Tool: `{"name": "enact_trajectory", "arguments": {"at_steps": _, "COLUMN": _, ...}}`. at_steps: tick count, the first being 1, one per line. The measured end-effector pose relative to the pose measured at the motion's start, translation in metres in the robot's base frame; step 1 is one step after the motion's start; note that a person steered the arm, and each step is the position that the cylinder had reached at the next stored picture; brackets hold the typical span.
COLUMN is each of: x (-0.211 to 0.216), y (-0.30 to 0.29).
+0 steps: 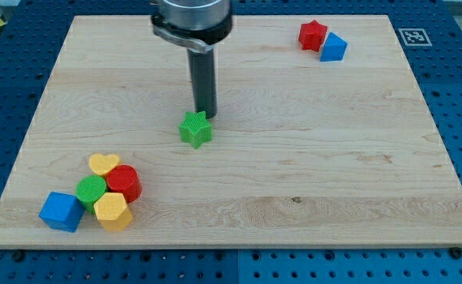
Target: Place the green star above the yellow heart
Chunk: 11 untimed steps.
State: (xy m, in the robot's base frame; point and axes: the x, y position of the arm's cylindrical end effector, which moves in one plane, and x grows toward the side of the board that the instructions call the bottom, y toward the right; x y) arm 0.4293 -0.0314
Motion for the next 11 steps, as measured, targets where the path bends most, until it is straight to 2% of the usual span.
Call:
{"name": "enact_trajectory", "arguments": {"at_steps": 1, "x": 0.004, "y": 0.023}}
{"name": "enact_trajectory", "arguments": {"at_steps": 2, "x": 0.02, "y": 0.02}}
{"name": "enact_trajectory", "arguments": {"at_steps": 5, "x": 0.049, "y": -0.055}}
{"name": "enact_trajectory", "arguments": {"at_steps": 8, "x": 0.023, "y": -0.079}}
{"name": "enact_trajectory", "arguments": {"at_steps": 10, "x": 0.025, "y": -0.122}}
{"name": "enact_trajectory", "arguments": {"at_steps": 11, "x": 0.036, "y": -0.123}}
